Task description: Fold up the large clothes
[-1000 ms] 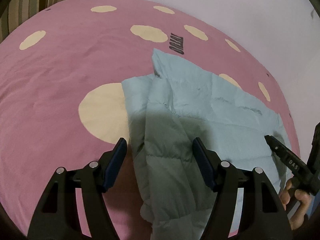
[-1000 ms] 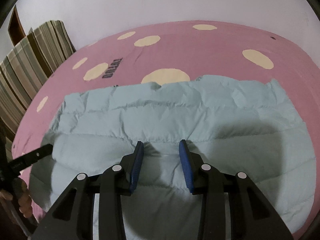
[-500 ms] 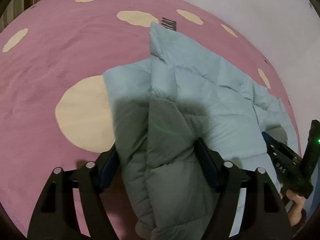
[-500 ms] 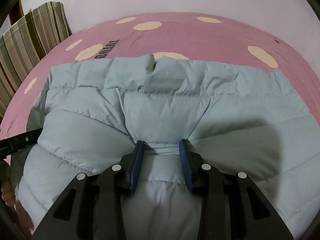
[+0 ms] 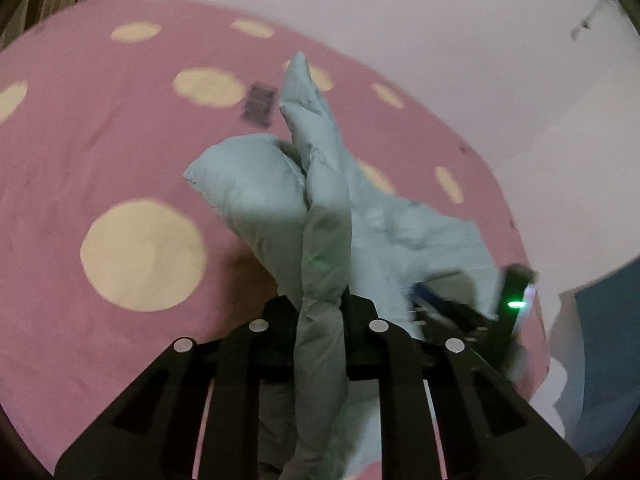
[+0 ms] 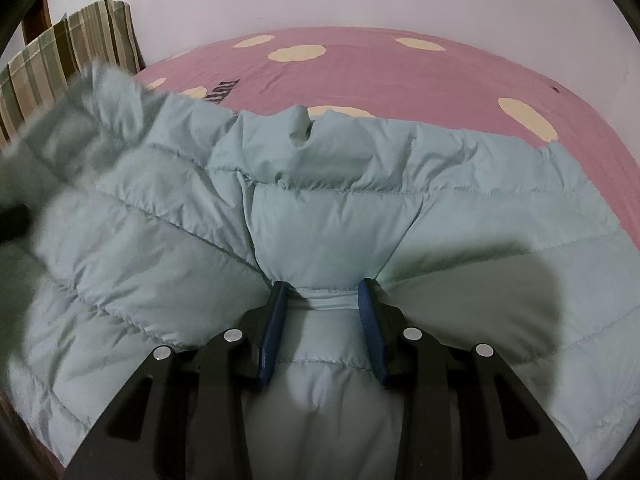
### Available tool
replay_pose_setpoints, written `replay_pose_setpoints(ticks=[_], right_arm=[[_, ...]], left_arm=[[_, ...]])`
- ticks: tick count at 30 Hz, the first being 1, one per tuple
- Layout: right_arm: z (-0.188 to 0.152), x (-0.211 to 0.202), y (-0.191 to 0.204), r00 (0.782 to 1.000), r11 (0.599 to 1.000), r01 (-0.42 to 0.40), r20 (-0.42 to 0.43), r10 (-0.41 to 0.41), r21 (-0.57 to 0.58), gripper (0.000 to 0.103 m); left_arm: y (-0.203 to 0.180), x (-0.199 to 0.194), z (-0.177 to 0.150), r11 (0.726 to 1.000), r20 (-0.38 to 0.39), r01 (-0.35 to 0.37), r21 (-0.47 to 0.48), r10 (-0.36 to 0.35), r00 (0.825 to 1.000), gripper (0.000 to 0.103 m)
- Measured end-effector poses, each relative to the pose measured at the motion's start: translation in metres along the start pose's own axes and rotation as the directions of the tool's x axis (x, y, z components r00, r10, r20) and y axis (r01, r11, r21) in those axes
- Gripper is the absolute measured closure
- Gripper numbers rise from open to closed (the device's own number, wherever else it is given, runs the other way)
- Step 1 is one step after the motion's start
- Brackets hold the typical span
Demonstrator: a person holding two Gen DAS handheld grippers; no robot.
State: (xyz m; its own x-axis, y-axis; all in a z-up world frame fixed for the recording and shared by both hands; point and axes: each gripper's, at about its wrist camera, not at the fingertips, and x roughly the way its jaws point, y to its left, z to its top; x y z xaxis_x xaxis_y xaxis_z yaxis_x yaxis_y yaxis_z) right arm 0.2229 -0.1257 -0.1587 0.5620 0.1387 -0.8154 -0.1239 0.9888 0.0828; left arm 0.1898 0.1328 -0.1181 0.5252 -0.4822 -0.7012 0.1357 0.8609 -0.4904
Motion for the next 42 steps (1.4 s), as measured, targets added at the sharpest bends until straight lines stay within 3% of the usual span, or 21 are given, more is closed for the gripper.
replay_pose_setpoints(ticks=[4,8,14,21,30,34,40,42], right_arm=[[0.003,-0.005,-0.009,0.998,0.998,-0.057,0.017,0.057,0.026,0.065],[0.005,-0.027,-0.029,0.993,0.991,-0.111,0.046,0.108,0.073,0.065],[-0.006,-0.076,-0.085,0.988,0.985,-0.111,0.122,0.095,0.134,0.064],[-0.04,-0.117,-0.167,0.984,0.957,-0.096,0.169,0.05,0.272,0.064],[-0.073,-0.126,-0.215,0.987,0.924,-0.071,0.159,0.01,0.377,0.064],[-0.076,-0.127,-0.22,0.987,0.912,-0.08,0.159,0.016,0.401,0.064],[-0.072,-0.126,-0.224,0.986,0.9,-0.096,0.164,0.028,0.424,0.064],[-0.069,-0.128,-0.224,0.986,0.899,-0.098,0.167,0.028,0.428,0.064]], left_arm=[[-0.051,-0.017,0.006,0.997,0.029,0.016,0.075,-0.019,0.999,0.089],[-0.099,-0.019,0.007,0.987,0.045,-0.017,0.161,0.009,0.999,0.089],[-0.172,0.009,0.006,0.969,0.02,-0.062,0.239,0.059,0.998,0.089],[-0.248,0.073,-0.014,0.927,-0.027,-0.111,0.358,0.129,0.991,0.089],[-0.282,0.164,-0.062,0.913,-0.131,-0.114,0.391,0.177,0.975,0.089],[-0.291,0.179,-0.075,0.904,-0.121,-0.105,0.415,0.169,0.978,0.088],[-0.296,0.159,-0.073,0.925,-0.126,0.006,0.381,0.045,0.991,0.067],[-0.298,0.142,-0.072,0.925,-0.113,0.051,0.377,-0.008,0.994,0.054]])
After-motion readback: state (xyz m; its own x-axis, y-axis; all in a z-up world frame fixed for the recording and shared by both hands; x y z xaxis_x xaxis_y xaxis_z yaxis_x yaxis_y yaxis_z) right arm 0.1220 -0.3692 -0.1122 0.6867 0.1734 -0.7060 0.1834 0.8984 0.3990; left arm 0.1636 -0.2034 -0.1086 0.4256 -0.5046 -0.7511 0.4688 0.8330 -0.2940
